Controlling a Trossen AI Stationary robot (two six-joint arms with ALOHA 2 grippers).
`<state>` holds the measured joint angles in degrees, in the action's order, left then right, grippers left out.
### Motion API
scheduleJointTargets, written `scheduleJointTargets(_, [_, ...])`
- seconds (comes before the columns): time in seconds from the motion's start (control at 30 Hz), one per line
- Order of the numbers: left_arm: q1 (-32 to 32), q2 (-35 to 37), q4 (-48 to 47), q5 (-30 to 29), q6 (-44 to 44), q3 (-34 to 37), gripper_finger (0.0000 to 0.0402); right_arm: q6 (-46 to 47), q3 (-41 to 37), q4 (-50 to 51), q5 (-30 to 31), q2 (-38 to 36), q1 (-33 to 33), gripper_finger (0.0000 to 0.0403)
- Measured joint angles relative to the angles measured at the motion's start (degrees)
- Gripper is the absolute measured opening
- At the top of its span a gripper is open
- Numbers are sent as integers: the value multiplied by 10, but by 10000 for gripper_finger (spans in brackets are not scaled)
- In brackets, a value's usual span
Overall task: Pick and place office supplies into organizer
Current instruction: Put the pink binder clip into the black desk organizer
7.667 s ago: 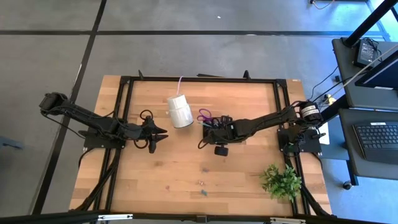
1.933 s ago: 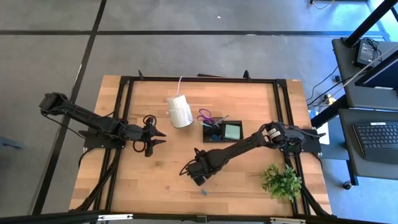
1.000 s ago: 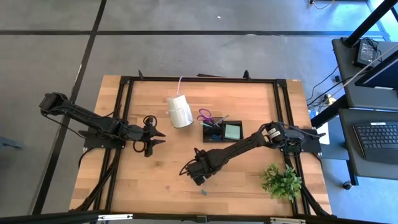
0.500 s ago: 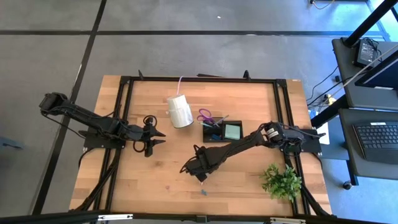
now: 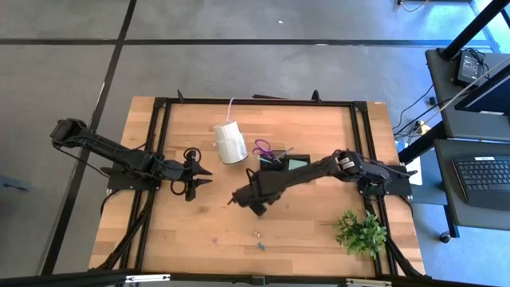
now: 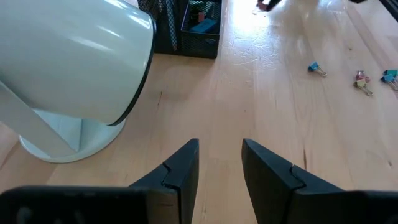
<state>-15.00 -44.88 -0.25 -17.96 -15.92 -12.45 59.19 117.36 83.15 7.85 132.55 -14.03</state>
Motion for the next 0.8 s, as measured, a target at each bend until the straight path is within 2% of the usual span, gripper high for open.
scheduleJointTargets(0.43, [0,0,0,0,-15,0,116,-73,-4,-13,67,-1,62,61])
scheduleJointTargets(0.8, [0,0,0,0,-14,0,116,-95,-5,-22,67,-1,75,61])
